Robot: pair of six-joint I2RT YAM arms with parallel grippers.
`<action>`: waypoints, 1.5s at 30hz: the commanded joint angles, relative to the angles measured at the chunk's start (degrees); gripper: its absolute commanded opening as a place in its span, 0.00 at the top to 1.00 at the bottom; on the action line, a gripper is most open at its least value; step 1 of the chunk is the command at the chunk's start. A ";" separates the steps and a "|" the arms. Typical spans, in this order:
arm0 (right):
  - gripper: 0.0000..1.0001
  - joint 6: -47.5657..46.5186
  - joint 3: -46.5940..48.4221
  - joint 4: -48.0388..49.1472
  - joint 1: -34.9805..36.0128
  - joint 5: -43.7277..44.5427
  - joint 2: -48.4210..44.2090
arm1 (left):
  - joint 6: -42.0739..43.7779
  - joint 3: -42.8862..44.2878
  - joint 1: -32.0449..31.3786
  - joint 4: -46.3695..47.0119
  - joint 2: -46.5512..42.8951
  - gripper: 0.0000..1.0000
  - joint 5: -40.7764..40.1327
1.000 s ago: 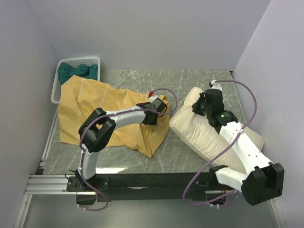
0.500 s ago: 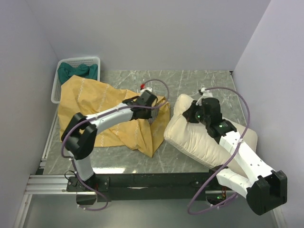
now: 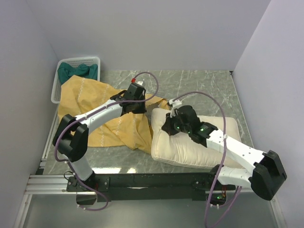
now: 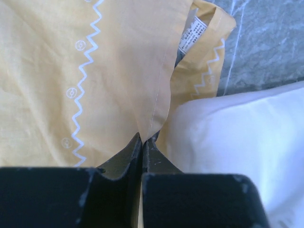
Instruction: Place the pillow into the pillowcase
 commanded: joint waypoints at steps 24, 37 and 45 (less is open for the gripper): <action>1.00 -12.85 35.62 -7.28 0.53 10.20 30.63 | 8.48 -9.20 0.37 -3.12 -19.83 0.89 12.22; 1.00 -9.77 19.90 2.21 2.11 5.34 21.79 | 3.31 -2.62 2.13 -5.14 -15.53 0.85 -1.31; 1.00 -11.35 15.05 0.73 2.72 1.05 13.06 | 1.72 -0.77 2.22 -4.61 -14.74 0.85 -3.51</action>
